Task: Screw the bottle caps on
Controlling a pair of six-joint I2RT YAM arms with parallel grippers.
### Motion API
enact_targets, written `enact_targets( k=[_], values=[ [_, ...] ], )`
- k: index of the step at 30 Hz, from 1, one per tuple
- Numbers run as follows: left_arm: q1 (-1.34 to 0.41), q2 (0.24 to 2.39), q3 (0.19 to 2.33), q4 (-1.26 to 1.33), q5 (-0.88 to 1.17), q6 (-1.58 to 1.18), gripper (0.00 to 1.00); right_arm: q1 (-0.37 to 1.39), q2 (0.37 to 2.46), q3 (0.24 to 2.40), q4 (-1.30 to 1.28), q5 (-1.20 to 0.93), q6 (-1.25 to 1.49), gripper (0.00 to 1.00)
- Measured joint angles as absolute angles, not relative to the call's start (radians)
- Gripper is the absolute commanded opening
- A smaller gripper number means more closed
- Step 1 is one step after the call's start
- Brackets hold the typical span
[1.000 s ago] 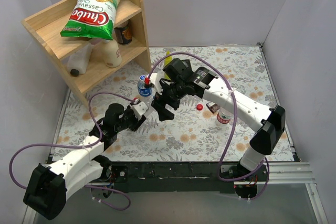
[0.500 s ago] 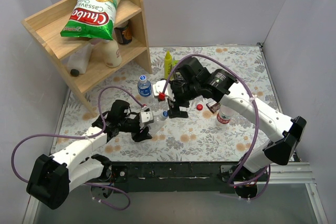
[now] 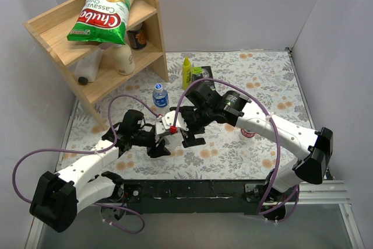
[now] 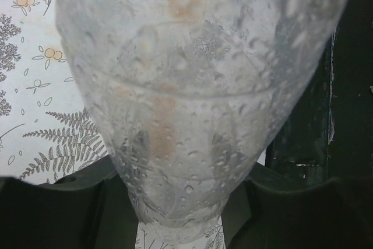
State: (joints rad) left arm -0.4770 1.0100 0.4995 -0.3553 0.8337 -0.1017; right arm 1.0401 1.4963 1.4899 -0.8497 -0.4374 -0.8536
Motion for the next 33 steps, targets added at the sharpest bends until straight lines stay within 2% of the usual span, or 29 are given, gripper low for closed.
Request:
enact_targets(
  k=[22,33],
  values=[
    [-0.43,1.05,0.504,-0.232,0.905,-0.274,0.0,1.035,1.418,1.373,-0.749,-0.248,-0.808,0.97],
    [-0.419,1.049,0.504,-0.275,0.911,-0.259,0.0,1.03,1.417,1.333,-0.747,-0.203,-0.742,0.97]
  ],
)
